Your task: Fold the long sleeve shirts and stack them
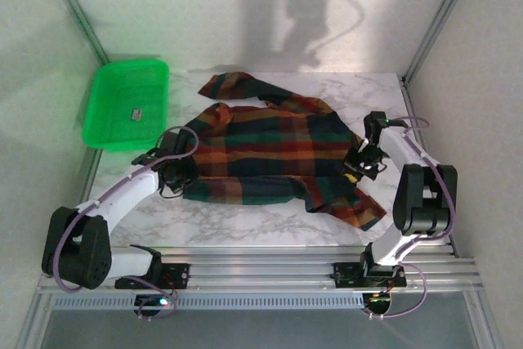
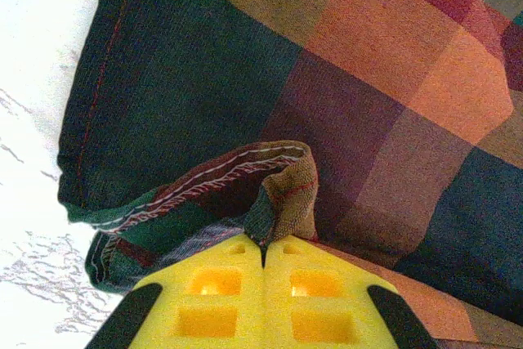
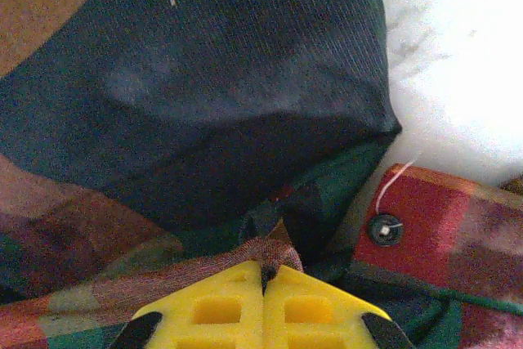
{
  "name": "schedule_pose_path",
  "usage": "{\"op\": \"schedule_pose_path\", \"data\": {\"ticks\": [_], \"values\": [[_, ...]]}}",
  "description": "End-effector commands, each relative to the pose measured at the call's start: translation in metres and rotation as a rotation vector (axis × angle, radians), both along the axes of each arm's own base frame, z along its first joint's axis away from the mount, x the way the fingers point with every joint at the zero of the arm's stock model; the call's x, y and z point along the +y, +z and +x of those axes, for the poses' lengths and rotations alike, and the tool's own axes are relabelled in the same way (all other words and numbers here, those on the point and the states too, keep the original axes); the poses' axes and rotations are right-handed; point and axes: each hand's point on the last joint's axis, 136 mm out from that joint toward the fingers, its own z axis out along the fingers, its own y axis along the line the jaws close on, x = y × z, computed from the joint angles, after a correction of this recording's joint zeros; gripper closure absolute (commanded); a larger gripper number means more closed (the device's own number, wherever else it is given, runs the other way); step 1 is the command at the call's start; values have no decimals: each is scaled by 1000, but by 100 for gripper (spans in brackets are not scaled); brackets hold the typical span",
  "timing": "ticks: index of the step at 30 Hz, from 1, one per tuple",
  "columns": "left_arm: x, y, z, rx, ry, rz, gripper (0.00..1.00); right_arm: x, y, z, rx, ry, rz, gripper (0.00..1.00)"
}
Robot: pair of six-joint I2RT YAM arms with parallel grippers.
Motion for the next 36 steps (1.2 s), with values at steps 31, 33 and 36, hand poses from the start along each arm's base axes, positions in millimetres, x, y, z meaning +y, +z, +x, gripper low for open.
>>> {"op": "schedule_pose_path", "data": {"ticks": [31,33,36], "values": [[-82,154,37,-459,-151,-98,0,-23,69,-75,-112,-112,-76,26],[-108,146,31,-468,-228,-133,0,-14,49,-98,-55,-136,-66,27],[-132,128,24,-456,-290,-135,0,0,21,-114,3,-149,-78,29]]}}
